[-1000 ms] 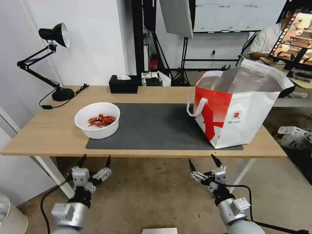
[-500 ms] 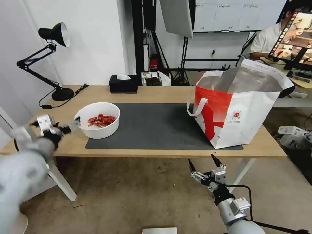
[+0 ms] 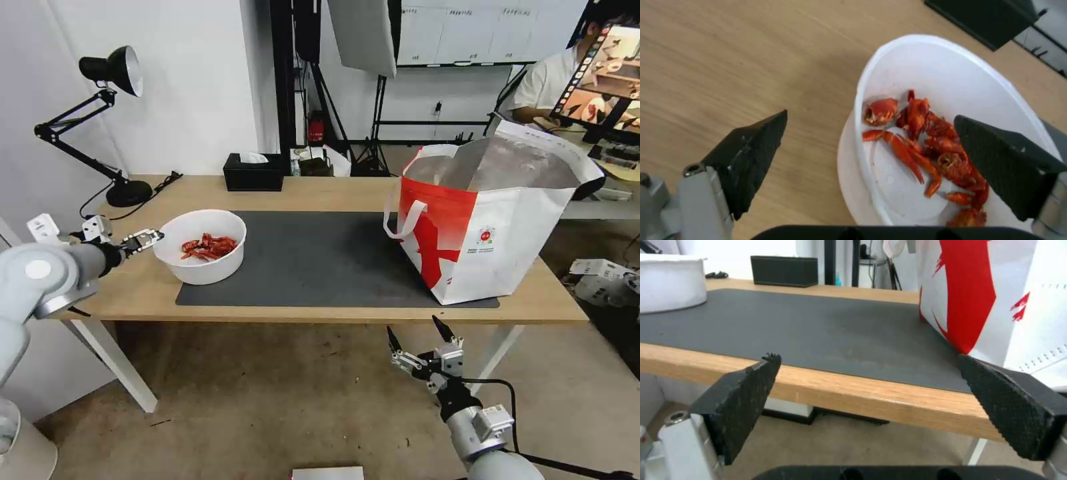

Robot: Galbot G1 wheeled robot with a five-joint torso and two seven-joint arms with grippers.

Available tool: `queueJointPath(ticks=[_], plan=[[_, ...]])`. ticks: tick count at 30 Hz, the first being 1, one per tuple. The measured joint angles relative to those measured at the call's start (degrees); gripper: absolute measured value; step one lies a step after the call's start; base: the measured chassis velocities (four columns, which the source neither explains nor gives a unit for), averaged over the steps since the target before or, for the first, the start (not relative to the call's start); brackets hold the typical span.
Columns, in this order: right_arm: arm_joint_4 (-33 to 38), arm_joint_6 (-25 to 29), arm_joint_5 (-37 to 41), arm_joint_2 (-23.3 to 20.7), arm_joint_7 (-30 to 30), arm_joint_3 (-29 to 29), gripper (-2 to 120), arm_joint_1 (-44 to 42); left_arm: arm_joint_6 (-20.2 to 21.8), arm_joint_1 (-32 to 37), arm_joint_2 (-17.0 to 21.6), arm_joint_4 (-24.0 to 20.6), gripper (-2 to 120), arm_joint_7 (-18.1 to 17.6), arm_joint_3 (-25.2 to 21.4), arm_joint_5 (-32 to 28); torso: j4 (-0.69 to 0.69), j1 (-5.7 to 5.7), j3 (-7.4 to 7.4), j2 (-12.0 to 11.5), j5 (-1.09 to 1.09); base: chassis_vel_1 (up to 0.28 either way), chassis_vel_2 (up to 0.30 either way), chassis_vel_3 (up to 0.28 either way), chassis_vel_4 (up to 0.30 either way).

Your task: Pick up the trash from the table and place it into the takeout bag.

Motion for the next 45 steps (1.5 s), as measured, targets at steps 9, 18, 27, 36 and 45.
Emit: queueJointPath(ticks=[9, 18, 27, 36, 45], plan=[[0.0, 0.0, 0.0, 0.0, 0.0, 0.0, 100, 0.0, 2.5, -6.8, -1.4, 5.3, 98, -0.4, 8.3, -2.2, -0.01, 0.00, 0.00, 0.0, 0.01, 0.000, 0.000, 0.000, 0.000], [0.0, 0.0, 0.0, 0.0, 0.0, 0.0, 100, 0.0, 3.0, -7.0, -1.9, 5.3, 64, -0.7, 9.4, -1.1, -0.01, -0.01, -0.01, 0.0, 0.00, 0.000, 0.000, 0.000, 0.000], [0.0, 0.0, 0.0, 0.0, 0.0, 0.0, 100, 0.0, 2.5, -5.9, -1.2, 4.5, 32, -0.7, 8.9, -0.9, 0.00, -0.01, -0.01, 0.0, 0.00, 0.000, 0.000, 0.000, 0.000], [0.0, 0.0, 0.0, 0.0, 0.0, 0.0, 100, 0.0, 1.9, -5.2, -0.9, 3.9, 0, -0.8, 8.4, -0.9, -0.01, -0.01, -0.01, 0.0, 0.00, 0.000, 0.000, 0.000, 0.000], [0.0, 0.0, 0.0, 0.0, 0.0, 0.0, 100, 0.0, 1.1, -3.4, -0.7, 1.5, 0, -1.6, 5.1, -0.6, 0.00, -0.01, -0.01, 0.0, -0.01, 0.000, 0.000, 0.000, 0.000]])
